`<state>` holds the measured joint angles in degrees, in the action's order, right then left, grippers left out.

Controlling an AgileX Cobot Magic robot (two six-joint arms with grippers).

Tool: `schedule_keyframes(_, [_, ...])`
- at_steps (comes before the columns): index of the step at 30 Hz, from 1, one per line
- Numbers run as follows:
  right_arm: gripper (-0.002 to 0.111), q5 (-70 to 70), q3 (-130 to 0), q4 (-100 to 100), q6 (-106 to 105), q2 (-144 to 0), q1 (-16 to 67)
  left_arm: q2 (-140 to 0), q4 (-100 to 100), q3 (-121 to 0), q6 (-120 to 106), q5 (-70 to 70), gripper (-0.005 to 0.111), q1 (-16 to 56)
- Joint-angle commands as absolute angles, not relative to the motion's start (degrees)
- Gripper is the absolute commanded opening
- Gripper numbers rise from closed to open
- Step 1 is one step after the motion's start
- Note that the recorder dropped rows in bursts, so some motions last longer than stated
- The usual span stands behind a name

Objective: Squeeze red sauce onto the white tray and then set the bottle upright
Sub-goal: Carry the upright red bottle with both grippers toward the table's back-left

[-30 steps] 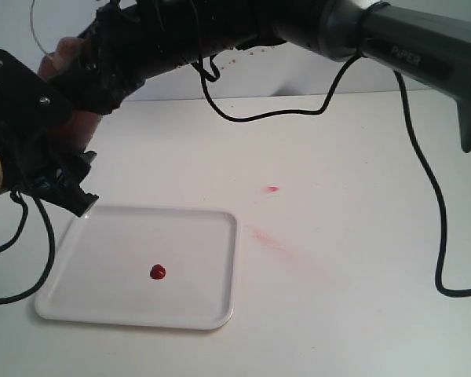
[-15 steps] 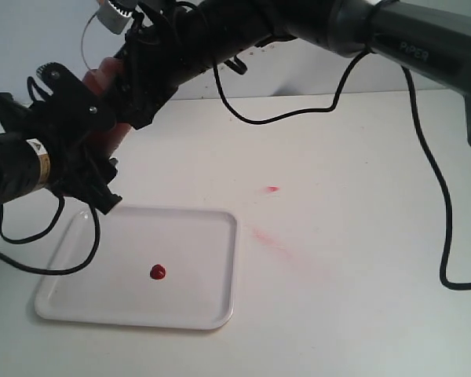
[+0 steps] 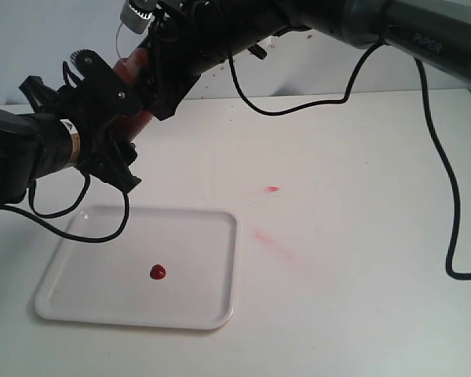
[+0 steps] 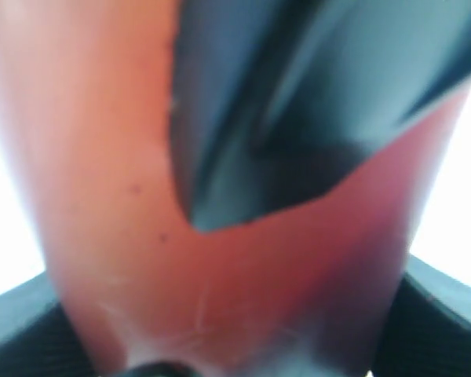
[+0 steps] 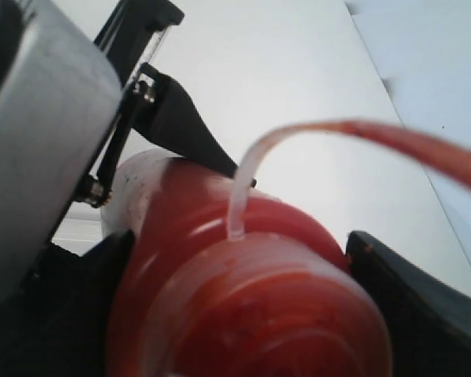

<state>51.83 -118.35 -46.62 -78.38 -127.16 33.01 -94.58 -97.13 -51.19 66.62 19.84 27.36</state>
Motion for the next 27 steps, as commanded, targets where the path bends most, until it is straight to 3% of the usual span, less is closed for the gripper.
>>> schedule_keyframes(1, [0.0, 62.1, -117.1, -44.4, -81.7, -128.3, 36.4, -93.6, -99.9, -54.8, 66.4, 21.4, 0.0, 27.9])
schedule_keyframes(5, [0.001, 61.4, -117.1, -45.2, -81.7, -128.3, 36.4, -93.5, -99.9, -54.9, 68.1, 21.5, 0.0, 27.9])
schedule_keyframes(14, [0.03, 60.7, -119.9, -49.2, -81.7, -128.2, 36.4, -93.5, -99.9, -55.0, 68.9, 22.4, 0.0, 27.9])
schedule_keyframes(16, [0.039, 60.6, -120.5, -50.2, -81.7, -128.2, 36.4, -93.5, -99.9, -55.0, 68.9, 23.4, 0.0, 27.9])
schedule_keyframes(22, [0.081, 60.0, -120.7, -54.6, -80.3, -128.0, 36.4, -93.5, -99.9, -55.0, 73.1, 22.7, 0.0, 27.6])
schedule_keyframes(27, [0.083, 58.7, -120.7, -55.2, -77.3, -125.2, 35.4, -93.5, -99.9, -55.0, 77.5, 15.6, 0.0, 23.6])
